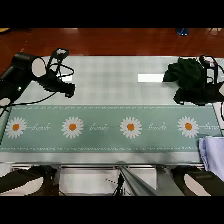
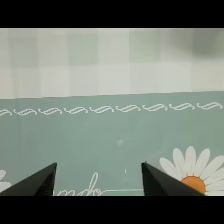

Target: Fold the shirts.

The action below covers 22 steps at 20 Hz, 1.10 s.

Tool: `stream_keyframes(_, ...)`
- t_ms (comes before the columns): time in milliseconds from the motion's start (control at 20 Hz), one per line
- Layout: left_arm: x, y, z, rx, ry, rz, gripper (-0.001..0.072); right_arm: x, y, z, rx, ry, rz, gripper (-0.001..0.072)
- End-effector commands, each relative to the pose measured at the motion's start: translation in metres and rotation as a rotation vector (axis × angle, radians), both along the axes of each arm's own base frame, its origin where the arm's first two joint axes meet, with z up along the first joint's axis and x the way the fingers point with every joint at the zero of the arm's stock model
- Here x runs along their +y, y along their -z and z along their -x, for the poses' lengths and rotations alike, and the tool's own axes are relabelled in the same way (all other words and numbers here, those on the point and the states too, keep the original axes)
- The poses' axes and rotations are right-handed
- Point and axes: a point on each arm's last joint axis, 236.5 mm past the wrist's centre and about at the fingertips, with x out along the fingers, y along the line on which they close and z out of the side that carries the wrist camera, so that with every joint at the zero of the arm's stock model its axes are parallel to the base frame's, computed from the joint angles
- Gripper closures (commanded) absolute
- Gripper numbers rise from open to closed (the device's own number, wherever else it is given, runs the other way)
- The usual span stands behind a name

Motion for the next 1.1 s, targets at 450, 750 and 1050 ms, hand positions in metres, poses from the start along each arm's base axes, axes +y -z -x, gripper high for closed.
stream_keyframes(450,0.0,0.0,0.0,0.001,0.001,-0.001,-0.0011,0.0,0.0,0.0,-0.001,0.0,-0.001,0.0107)
stream_keyframes(750,0.0,0.0,0.0,0.001,0.001,-0.001,-0.0011,0.0,0.0,0.0,-0.001,0.0,-0.001,0.0107)
stream_keyframes(1050,0.0,0.0,-0.001,-0.002,0.001,0.001,-0.0011,0.001,-0.016,-0.03,-0.142,0.003,-0.007,0.0108)
